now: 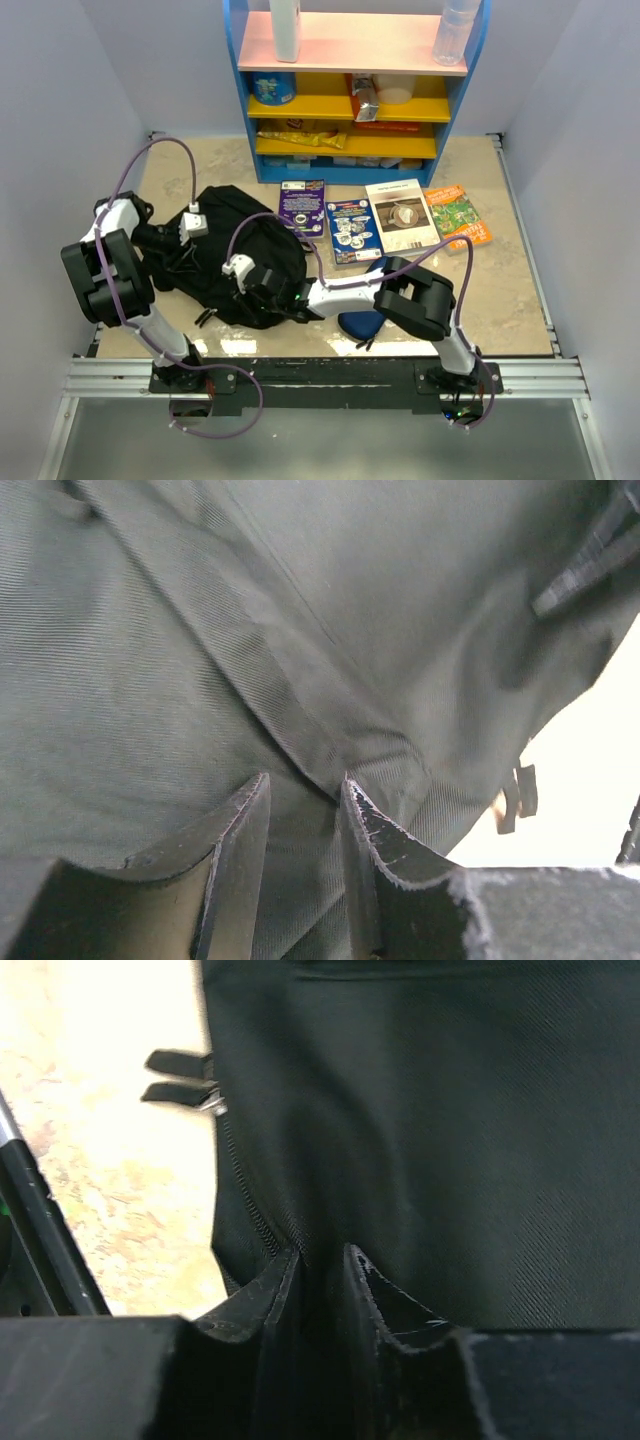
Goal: Pack the student bag
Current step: Unzip the student bag at the center of the board.
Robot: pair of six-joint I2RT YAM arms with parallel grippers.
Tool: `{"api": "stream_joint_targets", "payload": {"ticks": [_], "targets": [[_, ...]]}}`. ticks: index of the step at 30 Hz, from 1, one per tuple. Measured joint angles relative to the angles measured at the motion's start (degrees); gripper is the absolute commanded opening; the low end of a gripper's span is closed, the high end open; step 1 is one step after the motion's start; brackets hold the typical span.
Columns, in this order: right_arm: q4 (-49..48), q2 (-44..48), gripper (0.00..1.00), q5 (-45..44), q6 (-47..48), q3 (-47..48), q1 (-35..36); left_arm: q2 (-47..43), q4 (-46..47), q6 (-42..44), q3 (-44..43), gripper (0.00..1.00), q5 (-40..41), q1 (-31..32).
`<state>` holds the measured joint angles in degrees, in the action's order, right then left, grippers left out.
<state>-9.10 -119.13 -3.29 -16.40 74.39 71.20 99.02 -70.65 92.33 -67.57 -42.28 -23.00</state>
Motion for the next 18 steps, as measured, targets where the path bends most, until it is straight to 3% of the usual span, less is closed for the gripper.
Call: {"api": "stream_joint_targets", "payload": {"ticks": [10,15,18], "targets": [[4.42,4.96,0.31,-0.74,-6.99,-4.68,-6.86,-4.35,-2.89,4.42,3.3,0.39,2.71,0.7],[11.72,7.17,0.57,-9.07,-5.88,-3.54,-7.04,-8.48,-3.69,4.79,3.76,0.39,2.69,2.49],[16.48,7.8,0.6,-15.69,-4.04,-1.81,-5.14,-8.79,-3.82,4.79,3.89,0.39,2.67,3.69]]}}
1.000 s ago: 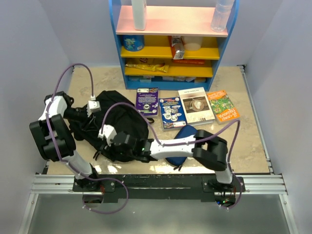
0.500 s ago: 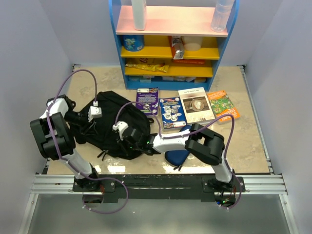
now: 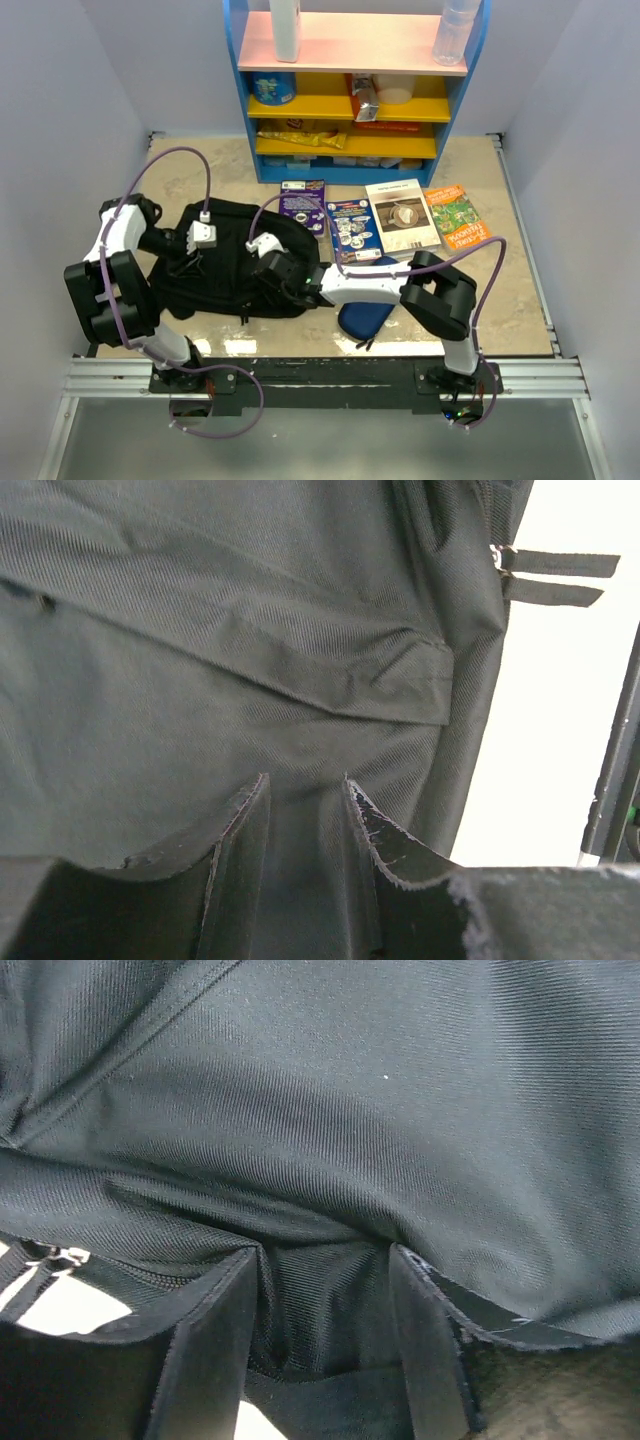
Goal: Pack the student bag
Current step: Unzip the student bag at the center of the board.
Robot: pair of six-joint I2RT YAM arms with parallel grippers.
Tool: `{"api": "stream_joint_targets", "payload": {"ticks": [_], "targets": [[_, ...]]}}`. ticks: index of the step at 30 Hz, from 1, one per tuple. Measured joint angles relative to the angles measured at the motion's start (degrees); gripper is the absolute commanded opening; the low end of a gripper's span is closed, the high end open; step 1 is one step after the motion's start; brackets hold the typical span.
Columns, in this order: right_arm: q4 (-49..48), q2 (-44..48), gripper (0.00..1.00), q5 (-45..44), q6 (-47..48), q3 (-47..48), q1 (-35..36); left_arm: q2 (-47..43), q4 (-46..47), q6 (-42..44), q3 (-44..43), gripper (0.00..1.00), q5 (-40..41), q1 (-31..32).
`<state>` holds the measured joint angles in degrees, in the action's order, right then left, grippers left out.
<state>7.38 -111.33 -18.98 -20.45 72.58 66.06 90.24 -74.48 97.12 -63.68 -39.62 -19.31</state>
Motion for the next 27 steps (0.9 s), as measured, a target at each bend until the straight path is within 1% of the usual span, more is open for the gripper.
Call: {"api": "stream_joint_targets", "payload": {"ticks": [4,7,11,15,18,19,20,22,25,26,27], "targets": [[4.59,0.17,0.6,-5.29,0.44,2.38,4.09,0.0,-0.02,-0.02,0.74,0.39,-0.04,0.7],[6.01,1.27,0.6,-5.14,-0.72,2.47,5.62,-0.02,0.02,0.0,0.98,0.39,-0.02,0.79],[7.26,4.52,0.62,-3.54,-3.17,2.45,6.4,-0.55,0.0,0.0,1.75,0.38,-0.04,1.11],[7.39,7.43,0.63,-2.12,-4.37,2.45,7.26,-1.99,-0.04,0.04,2.67,0.35,-0.24,1.7],[6.6,8.66,0.61,0.66,-5.07,2.45,7.65,-2.4,-0.02,0.11,3.43,0.34,-0.55,2.69],[6.08,8.7,0.62,2.01,-5.29,2.45,7.8,-2.4,-0.04,0.13,3.72,0.34,-0.63,3.19],[5.14,8.7,0.65,3.98,-5.57,2.14,7.89,-2.4,0.0,0.15,3.91,0.34,-0.74,3.72],[3.28,8.94,0.64,5.99,-5.75,0.96,7.98,-2.4,-0.02,0.15,3.96,0.35,-1.18,4.72],[-1.64,11.26,0.37,11.02,-5.88,-4.48,7.98,-2.4,-0.02,0.13,3.89,0.37,-2.19,6.51],[-2.4,11.89,0.26,12.5,-5.88,-5.88,7.98,-2.4,-0.04,0.09,3.78,0.38,-2.38,7.08],[-2.8,12.07,0.25,13.62,-5.95,-6.51,7.98,-2.4,-0.07,0.0,3.56,0.4,-2.6,7.63]]}}
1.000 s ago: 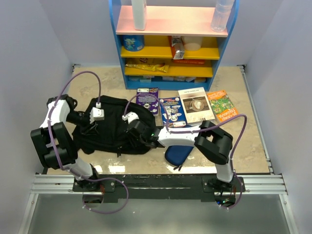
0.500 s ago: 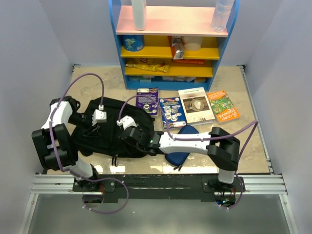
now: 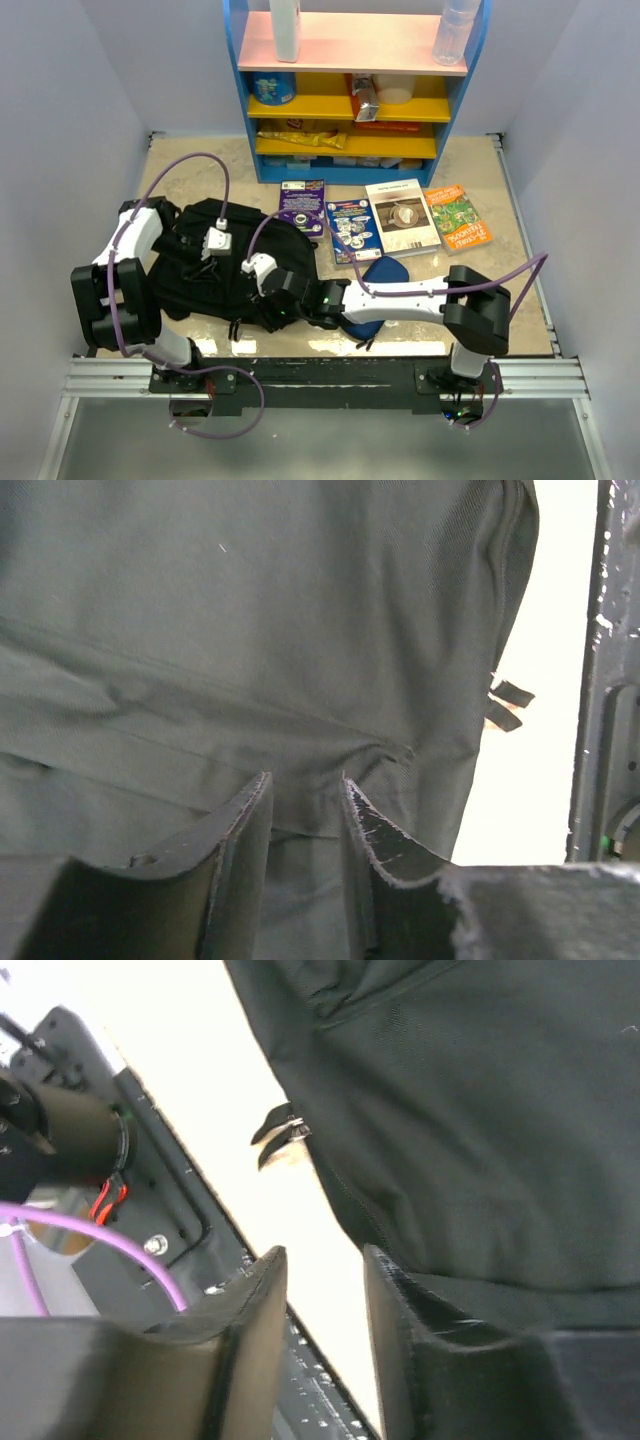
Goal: Pack the student bag
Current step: Unzip the student bag at the center of the board.
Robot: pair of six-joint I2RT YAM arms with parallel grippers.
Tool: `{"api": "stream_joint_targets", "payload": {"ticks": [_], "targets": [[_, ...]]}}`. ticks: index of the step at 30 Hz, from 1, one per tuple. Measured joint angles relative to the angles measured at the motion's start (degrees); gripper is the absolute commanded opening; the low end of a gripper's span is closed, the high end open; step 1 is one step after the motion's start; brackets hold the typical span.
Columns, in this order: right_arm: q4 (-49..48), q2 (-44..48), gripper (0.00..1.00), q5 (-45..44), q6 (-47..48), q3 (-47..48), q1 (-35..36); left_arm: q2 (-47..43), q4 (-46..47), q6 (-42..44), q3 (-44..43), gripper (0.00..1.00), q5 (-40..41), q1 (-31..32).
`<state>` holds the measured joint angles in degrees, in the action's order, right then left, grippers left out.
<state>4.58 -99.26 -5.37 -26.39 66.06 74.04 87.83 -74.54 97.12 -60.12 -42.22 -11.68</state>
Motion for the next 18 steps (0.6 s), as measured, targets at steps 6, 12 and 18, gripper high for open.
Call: {"api": "stream_joint_targets", "payload": {"ticks": [6,12,18], "targets": [[-3.93,-6.23,0.11,3.56,-1.01,0.02,-0.92,-0.81,0.15,-0.42,-1.95,0.61,-1.36,1.36],[-7.19,-10.4,0.0,6.14,-4.74,-2.64,-6.67,-7.04,0.15,0.26,0.5,1.0,-1.36,2.54],[-8.13,-10.4,0.0,4.59,-5.38,-2.47,-10.27,-6.36,-0.57,0.33,4.04,1.0,-0.42,8.61]]}}
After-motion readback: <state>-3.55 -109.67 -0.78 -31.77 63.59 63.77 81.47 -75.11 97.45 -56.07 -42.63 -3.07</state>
